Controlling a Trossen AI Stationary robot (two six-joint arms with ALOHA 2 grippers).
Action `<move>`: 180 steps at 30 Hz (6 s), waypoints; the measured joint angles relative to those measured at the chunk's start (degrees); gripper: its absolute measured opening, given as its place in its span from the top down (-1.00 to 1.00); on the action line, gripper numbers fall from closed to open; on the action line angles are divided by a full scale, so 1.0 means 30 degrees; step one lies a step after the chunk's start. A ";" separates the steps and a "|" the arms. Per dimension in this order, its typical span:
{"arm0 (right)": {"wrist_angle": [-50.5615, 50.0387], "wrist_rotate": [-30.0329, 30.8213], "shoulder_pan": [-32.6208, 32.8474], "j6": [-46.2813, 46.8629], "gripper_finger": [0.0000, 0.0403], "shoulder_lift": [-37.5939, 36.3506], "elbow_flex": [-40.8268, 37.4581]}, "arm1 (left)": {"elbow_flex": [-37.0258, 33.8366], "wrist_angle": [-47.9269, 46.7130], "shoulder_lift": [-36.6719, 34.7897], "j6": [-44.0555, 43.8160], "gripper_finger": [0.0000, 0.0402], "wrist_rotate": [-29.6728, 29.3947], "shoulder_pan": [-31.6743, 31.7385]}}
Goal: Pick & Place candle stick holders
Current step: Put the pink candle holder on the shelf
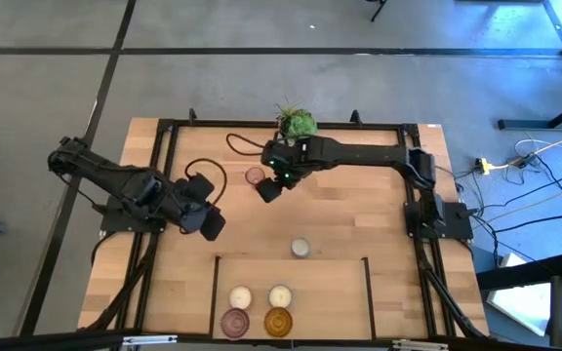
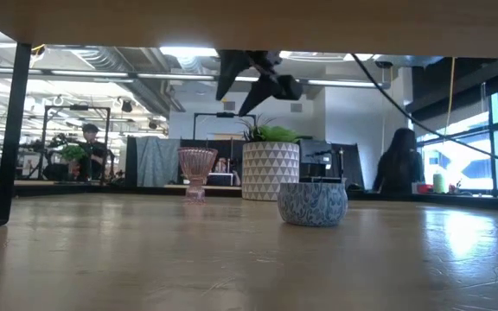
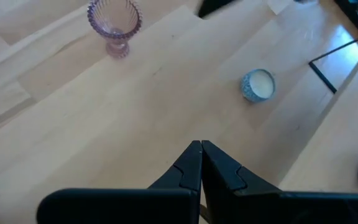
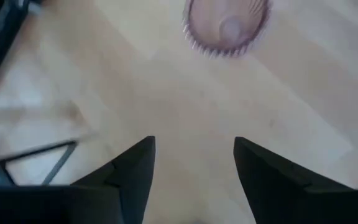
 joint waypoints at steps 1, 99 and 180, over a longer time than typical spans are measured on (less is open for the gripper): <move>0.0253 0.0187 -0.0126 0.0058 -0.09 0.0051 0.0000 | 0.0000 -0.0008 0.0000 -0.0112 0.99 -0.0048 -0.0137; -0.1469 0.5959 0.5610 0.3085 -0.09 -0.3104 0.0015 | -0.9938 1.9670 0.5763 0.3821 0.99 1.0772 1.7510; -0.2085 0.1921 0.0135 0.2065 -0.09 -0.3075 -0.4738 | -0.7227 1.3357 -0.1334 0.3849 0.99 0.4897 0.9561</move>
